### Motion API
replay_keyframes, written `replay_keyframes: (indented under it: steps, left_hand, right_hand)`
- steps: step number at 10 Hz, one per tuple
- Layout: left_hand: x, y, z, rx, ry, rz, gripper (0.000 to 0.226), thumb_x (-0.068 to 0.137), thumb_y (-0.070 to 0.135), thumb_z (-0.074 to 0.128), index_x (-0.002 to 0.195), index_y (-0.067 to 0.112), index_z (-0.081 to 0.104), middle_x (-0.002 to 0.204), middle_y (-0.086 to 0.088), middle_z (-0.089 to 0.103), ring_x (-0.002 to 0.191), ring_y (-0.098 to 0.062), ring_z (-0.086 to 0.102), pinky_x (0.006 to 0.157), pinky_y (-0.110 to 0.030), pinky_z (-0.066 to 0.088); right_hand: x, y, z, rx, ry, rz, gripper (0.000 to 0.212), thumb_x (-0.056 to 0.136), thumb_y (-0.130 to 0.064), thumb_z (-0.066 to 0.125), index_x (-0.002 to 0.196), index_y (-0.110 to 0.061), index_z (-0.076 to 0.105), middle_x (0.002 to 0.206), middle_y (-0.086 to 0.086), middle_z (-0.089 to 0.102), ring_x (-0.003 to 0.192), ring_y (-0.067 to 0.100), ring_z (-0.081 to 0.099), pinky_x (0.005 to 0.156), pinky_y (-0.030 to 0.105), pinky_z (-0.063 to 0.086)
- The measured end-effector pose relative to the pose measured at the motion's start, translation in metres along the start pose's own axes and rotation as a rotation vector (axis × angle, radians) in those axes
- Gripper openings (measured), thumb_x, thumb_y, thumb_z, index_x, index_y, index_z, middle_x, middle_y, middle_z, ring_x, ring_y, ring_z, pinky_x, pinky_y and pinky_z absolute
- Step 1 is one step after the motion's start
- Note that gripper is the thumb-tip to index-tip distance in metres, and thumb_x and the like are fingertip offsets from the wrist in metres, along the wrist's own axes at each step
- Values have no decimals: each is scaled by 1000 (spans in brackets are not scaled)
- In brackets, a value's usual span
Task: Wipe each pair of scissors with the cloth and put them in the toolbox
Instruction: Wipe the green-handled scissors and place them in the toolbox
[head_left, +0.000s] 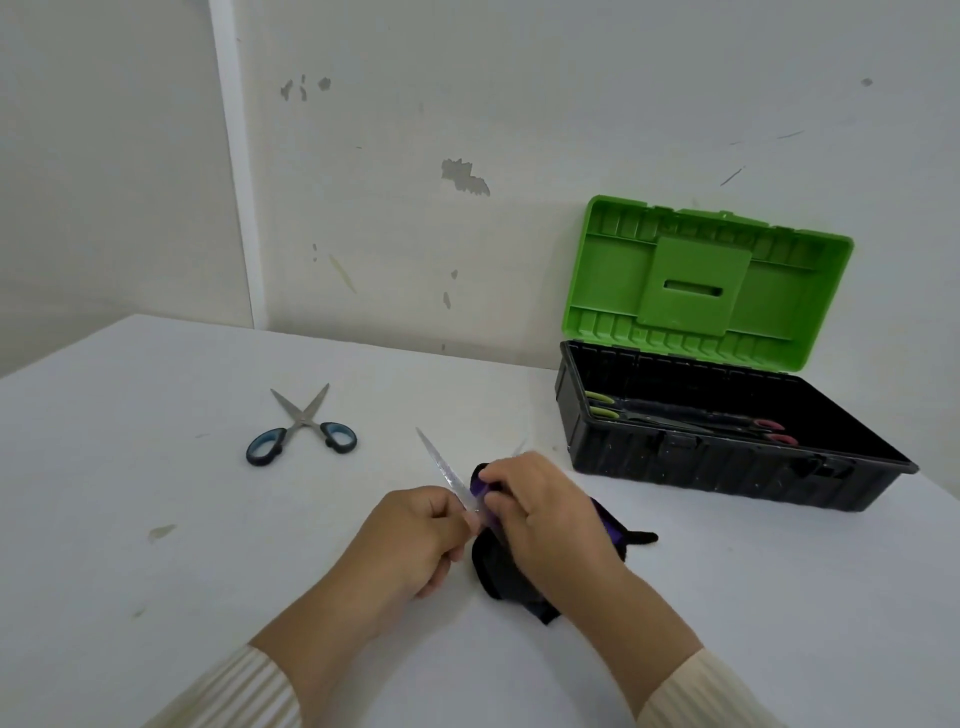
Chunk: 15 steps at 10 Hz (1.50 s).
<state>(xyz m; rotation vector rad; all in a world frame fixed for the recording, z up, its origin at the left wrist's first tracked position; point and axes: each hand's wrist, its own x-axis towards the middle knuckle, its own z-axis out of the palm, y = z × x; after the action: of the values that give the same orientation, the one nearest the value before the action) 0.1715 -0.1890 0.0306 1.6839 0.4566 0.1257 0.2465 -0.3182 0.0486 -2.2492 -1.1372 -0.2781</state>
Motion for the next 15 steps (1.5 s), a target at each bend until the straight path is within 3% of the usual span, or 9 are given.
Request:
replay_keyframes:
  steps: [2,4,5,7,10,11,12,13,15]
  left_hand:
    - [-1,3,6,-14,12,35,27,88,12,61,62,9,54,54,-9,48,36,-16,30,39,-18,21]
    - [-3,3,9,-8,1,21,35,88,12,62,54,13,51,46,-1,47,35,-15,29,37,-16,21]
    - [-2,1,10,23,2,35,35,87,13,62,55,13,51,46,0,46,35,-14,29,37,-16,22]
    - [-3,2,8,67,13,55,33,86,16,63,56,13,51,55,-10,47,38,-15,30,38,-17,23]
    - [-7,4,8,112,-16,43,34,87,17,63,55,14,50,49,-1,49,34,-12,31,36,-16,25]
    - [-9,7,7,69,-67,-8,29,87,17,64,60,12,55,50,1,50,36,-13,32,37,-16,25]
    - [-8,8,2,-14,-38,-51,20,87,18,64,74,3,65,50,1,51,38,-13,35,38,-18,26]
    - [-5,9,-6,-99,4,-98,18,88,15,61,84,-1,68,50,1,51,38,-12,37,38,-19,27]
    - [-3,14,-17,-433,-70,-159,16,90,13,57,82,4,67,57,-4,58,43,-13,49,40,-20,38]
  right_hand:
    - [-3,1,5,-77,90,-31,9,76,-2,64,74,-8,70,75,3,63,76,8,52,66,12,42]
    - [-3,3,0,32,189,94,10,82,-16,63,79,-13,72,79,1,64,68,7,53,60,5,39]
    - [0,12,7,0,243,50,8,76,-7,68,70,-12,71,69,5,64,62,12,58,57,16,47]
    - [-4,5,6,118,120,160,10,82,-10,63,75,-11,71,81,7,61,74,12,57,67,15,45]
    - [-2,17,4,181,217,245,9,79,-12,67,74,-17,72,77,0,60,72,6,56,68,7,39]
    - [7,46,-17,350,444,483,13,80,-14,66,71,-23,70,79,0,66,69,12,61,71,22,48]
    - [0,48,-28,713,445,577,11,86,-4,57,82,-9,66,75,4,65,58,11,60,55,18,51]
    - [-5,35,-25,596,225,372,25,81,7,55,72,-13,68,90,-4,65,68,2,61,65,13,50]
    - [-7,14,-15,118,-274,102,25,83,-36,59,61,-30,52,77,-8,51,74,6,49,69,19,40]
